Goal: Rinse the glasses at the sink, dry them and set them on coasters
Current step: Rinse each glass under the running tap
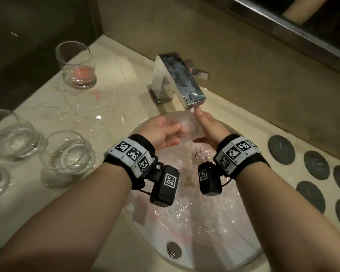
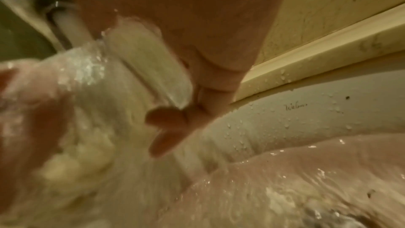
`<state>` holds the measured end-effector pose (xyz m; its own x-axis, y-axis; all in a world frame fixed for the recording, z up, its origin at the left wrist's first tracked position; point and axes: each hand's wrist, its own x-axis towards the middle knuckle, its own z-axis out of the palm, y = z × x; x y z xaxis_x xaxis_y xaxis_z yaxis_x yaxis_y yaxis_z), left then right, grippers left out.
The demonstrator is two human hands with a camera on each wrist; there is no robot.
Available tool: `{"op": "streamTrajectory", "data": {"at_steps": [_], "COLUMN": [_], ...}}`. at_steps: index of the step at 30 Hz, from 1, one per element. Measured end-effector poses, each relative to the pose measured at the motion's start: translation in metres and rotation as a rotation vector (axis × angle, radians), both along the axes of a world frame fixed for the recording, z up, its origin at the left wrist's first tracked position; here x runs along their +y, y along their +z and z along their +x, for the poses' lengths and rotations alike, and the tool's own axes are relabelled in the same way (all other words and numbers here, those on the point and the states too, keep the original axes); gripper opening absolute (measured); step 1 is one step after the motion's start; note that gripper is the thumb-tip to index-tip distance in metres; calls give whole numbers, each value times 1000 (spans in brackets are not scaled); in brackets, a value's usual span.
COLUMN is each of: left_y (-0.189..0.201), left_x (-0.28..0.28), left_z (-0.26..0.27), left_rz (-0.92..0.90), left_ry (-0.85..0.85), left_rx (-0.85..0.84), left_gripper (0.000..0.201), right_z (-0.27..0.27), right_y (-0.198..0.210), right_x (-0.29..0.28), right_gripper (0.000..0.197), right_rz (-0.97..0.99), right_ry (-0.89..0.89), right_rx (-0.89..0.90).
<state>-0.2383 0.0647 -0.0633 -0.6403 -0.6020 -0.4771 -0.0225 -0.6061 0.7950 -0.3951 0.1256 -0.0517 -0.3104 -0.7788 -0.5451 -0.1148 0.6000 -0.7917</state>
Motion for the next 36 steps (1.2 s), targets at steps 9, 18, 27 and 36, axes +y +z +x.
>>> {"op": "streamTrajectory", "data": {"at_steps": [9, 18, 27, 36], "left_y": [2, 4, 6, -7], "left_x": [-1, -3, -4, 0], "left_z": [0, -4, -4, 3], "left_rz": [116, 245, 255, 270], "left_ry": [-21, 122, 195, 130], "left_rx": [27, 86, 46, -171], "left_gripper": [18, 16, 21, 38], "right_z": [7, 1, -3, 4], "right_y": [1, -7, -13, -3], "right_x": [-3, 2, 8, -6], "right_gripper": [45, 65, 83, 69], "right_rz": [-15, -84, -105, -183], "right_ry": [-39, -54, -72, 89], "right_rx": [51, 63, -118, 475]}}
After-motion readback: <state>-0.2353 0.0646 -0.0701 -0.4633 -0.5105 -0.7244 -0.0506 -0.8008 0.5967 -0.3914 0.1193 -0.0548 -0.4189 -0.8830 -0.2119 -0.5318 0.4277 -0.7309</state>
